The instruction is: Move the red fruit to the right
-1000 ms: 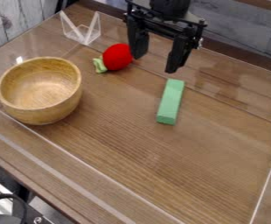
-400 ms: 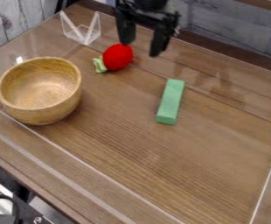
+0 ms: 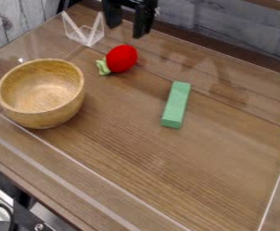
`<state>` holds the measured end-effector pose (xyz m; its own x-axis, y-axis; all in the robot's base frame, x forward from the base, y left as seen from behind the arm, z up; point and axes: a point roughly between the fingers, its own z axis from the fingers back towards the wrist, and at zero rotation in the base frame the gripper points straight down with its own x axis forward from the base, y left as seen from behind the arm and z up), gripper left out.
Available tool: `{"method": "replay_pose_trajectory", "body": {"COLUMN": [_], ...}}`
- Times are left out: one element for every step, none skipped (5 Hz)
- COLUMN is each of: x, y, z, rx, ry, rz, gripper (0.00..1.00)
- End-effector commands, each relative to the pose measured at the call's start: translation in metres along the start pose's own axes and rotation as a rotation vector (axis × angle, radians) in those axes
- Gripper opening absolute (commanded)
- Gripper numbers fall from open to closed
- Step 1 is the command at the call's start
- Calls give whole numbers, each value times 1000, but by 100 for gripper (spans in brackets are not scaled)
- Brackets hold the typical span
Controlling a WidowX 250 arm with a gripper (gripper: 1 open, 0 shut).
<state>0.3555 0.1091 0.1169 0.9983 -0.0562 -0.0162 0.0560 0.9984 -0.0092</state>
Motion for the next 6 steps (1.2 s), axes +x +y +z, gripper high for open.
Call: {"method": "replay_pose_trajectory", "body": {"x": [3,-1,-4,-5,3,11], "y": [15,18,12,6,23,41], "z": [8,-6,-4,3,6,8], "rx": [20,14,-2,-9,-13,-18], "ry": [-54,-39,-38,-46,-56,-60], "rz": [-43,-86,-18,44,91,129], "gripper": [100,100,100,100,100,100]}}
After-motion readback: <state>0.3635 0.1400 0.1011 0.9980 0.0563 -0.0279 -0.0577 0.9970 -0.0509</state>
